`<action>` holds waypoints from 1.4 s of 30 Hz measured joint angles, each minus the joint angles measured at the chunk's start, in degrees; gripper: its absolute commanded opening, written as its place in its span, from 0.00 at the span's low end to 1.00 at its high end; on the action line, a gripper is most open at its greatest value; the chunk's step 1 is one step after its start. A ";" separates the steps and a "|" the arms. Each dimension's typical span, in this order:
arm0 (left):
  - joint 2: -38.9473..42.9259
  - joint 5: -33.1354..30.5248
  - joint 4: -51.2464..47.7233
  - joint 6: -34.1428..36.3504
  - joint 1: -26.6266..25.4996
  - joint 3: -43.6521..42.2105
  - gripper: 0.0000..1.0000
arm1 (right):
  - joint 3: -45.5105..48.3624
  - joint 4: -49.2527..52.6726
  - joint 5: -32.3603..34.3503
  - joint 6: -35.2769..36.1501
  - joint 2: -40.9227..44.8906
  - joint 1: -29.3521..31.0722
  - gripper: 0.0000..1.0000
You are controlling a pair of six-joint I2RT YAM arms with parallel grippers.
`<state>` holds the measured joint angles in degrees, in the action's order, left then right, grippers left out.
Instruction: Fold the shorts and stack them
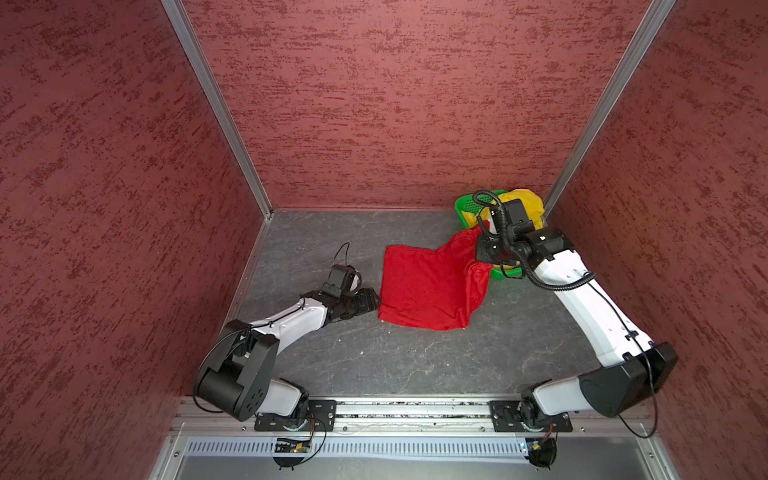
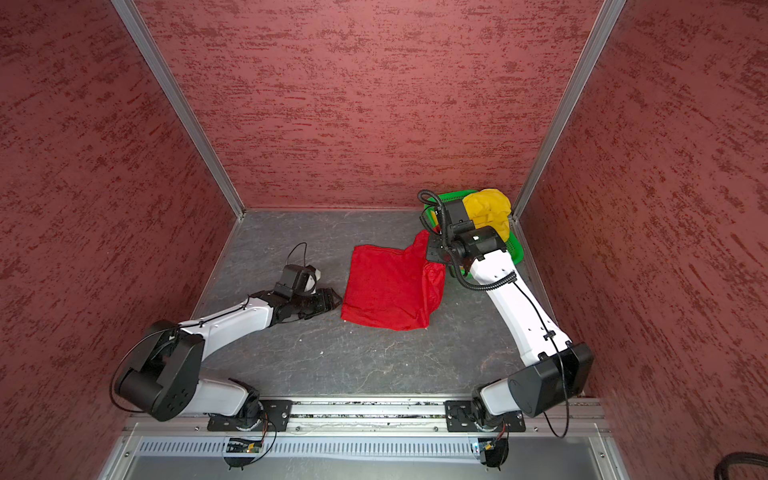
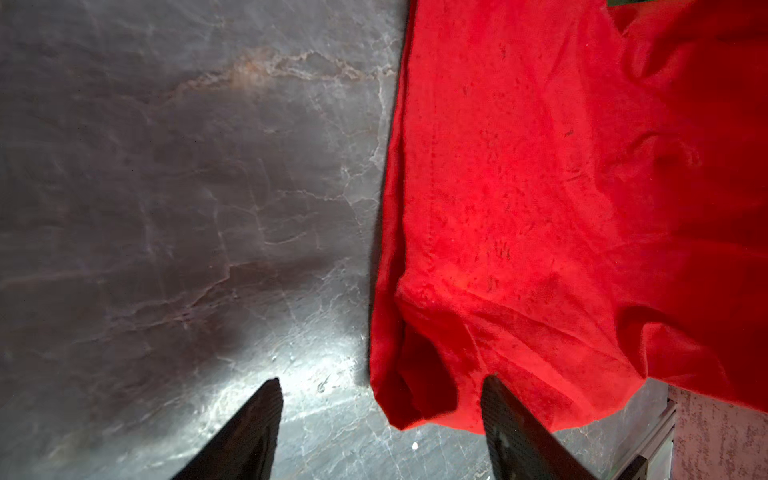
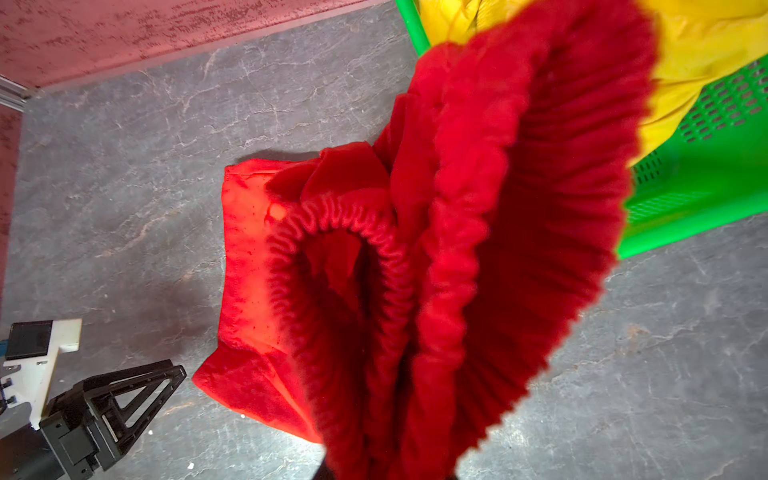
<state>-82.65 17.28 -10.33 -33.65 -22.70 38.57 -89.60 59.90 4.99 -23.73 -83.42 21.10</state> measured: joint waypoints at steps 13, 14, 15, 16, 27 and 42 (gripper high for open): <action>-7.63 4.61 11.80 -4.42 -0.92 -0.87 0.61 | -0.90 -0.22 5.97 -2.69 -7.39 6.58 0.00; -8.17 4.76 12.31 -4.52 -1.03 -0.68 0.59 | -0.98 -0.42 6.16 -3.06 -7.85 7.06 0.00; -8.76 4.76 13.03 -4.66 -1.09 -0.48 0.57 | -1.14 -0.70 6.25 -3.48 -8.35 7.61 0.00; -9.38 4.90 13.84 -4.92 -1.11 -0.31 0.55 | -1.29 -1.11 6.23 -3.93 -8.81 8.20 0.00; -13.09 5.62 18.64 -6.05 -2.47 0.13 0.34 | -2.86 -7.85 5.14 -9.14 -14.86 14.93 0.00; -12.87 5.55 18.91 -5.92 -2.89 0.17 0.47 | -2.01 -23.23 -4.28 -15.17 -28.26 19.52 0.18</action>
<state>-95.53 22.83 8.58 -39.57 -25.58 38.74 -91.61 36.67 0.71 -38.89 -111.68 40.62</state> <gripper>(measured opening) 0.424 0.139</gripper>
